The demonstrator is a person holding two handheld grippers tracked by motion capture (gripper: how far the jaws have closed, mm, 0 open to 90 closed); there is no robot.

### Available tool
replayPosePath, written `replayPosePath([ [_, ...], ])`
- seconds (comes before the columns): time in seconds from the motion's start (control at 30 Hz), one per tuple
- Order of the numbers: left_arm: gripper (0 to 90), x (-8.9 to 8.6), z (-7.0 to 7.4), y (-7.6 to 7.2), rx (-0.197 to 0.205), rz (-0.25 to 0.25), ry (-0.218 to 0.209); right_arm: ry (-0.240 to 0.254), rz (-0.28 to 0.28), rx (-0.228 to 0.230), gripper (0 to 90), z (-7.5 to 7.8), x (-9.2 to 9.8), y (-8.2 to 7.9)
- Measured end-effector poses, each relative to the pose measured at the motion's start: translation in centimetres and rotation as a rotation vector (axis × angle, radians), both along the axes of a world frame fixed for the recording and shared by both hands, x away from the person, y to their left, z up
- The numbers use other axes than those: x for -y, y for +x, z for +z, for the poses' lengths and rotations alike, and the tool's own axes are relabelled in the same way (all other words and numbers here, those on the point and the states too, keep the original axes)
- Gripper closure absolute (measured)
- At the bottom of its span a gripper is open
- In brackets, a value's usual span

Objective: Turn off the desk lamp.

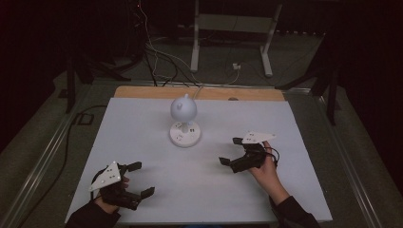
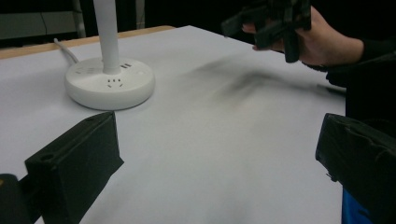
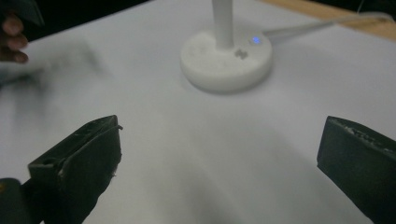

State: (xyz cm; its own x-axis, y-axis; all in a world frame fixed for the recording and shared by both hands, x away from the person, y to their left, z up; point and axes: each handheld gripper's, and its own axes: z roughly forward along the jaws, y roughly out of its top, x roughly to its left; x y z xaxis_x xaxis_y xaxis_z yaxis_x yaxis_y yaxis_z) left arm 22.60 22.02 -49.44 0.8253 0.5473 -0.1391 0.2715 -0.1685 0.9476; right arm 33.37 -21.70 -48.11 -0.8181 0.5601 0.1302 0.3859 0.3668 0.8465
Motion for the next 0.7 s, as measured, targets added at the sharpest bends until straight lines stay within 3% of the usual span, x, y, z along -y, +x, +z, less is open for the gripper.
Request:
replayPosePath([
  [0.17,0.5,-0.1,0.1,-0.1,0.01,0.0,-0.003,-0.034,-0.025,-0.006,0.0,-0.7,2.1,-1.5],
  [0.4,0.5,0.0,0.1,-0.2,0.009,-0.009,0.003,-0.017,-0.08,-0.005,0.0,-1.3,5.9,-3.5],
  [0.5,0.5,0.1,0.1,-0.2,0.007,-0.01,0.011,0.009,-0.114,-0.043,0.0,-1.8,7.4,-4.2],
  [0.7,0.5,0.1,0.1,-0.1,0.006,-0.008,0.003,0.001,-0.139,-0.054,0.0,-2.4,8.7,-5.1],
])
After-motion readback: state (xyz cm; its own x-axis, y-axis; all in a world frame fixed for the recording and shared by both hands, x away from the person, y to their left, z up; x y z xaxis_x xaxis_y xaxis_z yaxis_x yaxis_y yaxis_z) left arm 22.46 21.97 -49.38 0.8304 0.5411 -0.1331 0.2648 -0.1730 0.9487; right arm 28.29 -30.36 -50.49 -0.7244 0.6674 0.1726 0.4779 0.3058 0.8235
